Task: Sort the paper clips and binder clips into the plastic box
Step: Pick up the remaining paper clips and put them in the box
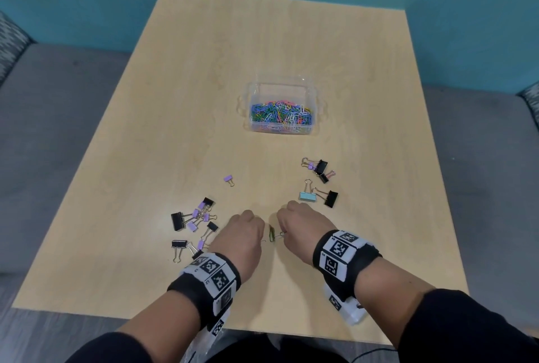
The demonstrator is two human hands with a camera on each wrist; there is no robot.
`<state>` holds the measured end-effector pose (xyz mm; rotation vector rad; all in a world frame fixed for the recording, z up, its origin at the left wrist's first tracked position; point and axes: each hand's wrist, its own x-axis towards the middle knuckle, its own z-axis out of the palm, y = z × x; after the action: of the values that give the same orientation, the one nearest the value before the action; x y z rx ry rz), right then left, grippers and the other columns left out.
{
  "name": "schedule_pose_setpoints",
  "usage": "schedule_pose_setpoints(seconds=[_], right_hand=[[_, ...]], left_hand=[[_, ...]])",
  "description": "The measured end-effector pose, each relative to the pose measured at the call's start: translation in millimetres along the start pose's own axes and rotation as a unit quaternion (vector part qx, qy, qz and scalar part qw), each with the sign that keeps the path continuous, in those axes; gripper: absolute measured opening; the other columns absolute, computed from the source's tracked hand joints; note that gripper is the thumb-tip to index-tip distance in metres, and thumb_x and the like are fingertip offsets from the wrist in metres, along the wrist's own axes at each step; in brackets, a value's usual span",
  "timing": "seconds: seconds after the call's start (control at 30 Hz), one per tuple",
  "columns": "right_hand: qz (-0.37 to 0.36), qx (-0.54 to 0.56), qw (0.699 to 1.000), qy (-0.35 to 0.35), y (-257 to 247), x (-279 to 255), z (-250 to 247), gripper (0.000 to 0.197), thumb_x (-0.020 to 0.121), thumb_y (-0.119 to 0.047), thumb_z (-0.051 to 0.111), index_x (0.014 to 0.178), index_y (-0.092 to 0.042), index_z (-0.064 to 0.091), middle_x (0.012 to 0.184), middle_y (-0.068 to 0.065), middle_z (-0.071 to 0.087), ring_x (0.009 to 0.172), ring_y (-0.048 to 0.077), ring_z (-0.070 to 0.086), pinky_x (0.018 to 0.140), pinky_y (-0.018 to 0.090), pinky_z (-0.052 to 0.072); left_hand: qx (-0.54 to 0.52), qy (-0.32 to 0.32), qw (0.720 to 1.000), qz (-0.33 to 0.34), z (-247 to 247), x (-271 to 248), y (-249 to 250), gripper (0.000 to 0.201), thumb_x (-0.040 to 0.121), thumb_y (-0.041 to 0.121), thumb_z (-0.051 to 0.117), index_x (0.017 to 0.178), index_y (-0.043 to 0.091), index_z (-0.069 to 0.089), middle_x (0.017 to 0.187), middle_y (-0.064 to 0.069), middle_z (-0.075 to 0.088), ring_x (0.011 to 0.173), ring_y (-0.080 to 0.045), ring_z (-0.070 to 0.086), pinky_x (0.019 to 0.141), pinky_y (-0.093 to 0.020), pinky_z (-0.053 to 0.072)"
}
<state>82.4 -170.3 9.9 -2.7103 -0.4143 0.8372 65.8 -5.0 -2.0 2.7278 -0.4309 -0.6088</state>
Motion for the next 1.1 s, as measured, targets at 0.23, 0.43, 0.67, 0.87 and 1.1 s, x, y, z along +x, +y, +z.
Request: schedule_pose_setpoints(seconds=[0.23,0.43,0.67,0.87,1.1], right_hand=[[0.004,0.004,1.000,0.000,-3,-4,1,0.021,0.081,0.002,0.042,0.083,-0.019,0.040,0.086,0.000,0.041,0.084,0.021,0.038,0.063,0.034,0.037],[0.005,0.008,1.000,-0.006,-4,-7,0,0.021,0.081,0.002,0.040,0.089,-0.018,0.045,0.089,0.001,0.044,0.088,0.021,0.037,0.065,0.033,0.036],[0.004,0.056,0.998,0.026,-6,-12,3,0.015,0.086,-0.004,0.043,0.085,-0.018,0.044,0.088,0.002,0.049,0.084,0.023,0.044,0.065,0.034,0.039],[0.015,0.043,0.999,0.016,-11,-4,4,0.019,0.087,-0.007,0.047,0.082,-0.023,0.039,0.084,-0.003,0.042,0.086,0.021,0.043,0.071,0.036,0.044],[0.013,0.009,1.000,0.015,-9,-5,8,0.018,0.084,-0.003,0.051,0.093,-0.018,0.046,0.102,0.004,0.046,0.094,0.025,0.047,0.072,0.034,0.043]], left_hand=[[0.022,-0.024,0.999,0.037,3,-10,2,0.025,0.076,-0.002,0.038,0.083,0.020,0.030,0.084,0.002,0.033,0.077,-0.018,0.031,0.064,-0.029,0.025],[-0.074,0.010,0.997,-0.008,4,-8,-3,0.023,0.078,-0.005,0.042,0.085,0.015,0.052,0.086,0.000,0.044,0.066,-0.021,0.043,0.055,-0.028,0.030],[-0.104,0.053,0.987,-0.114,5,1,16,0.022,0.082,0.035,0.061,0.072,0.020,0.048,0.081,0.004,0.044,0.070,-0.017,0.047,0.059,-0.028,0.033],[-0.072,0.058,0.991,-0.101,5,8,17,0.016,0.087,0.016,0.050,0.072,0.019,0.046,0.083,0.001,0.044,0.071,-0.017,0.043,0.061,-0.026,0.030],[-0.070,0.028,0.993,-0.095,-4,8,15,0.009,0.083,0.008,0.050,0.078,0.015,0.051,0.086,0.001,0.045,0.071,-0.016,0.044,0.060,-0.025,0.030]])
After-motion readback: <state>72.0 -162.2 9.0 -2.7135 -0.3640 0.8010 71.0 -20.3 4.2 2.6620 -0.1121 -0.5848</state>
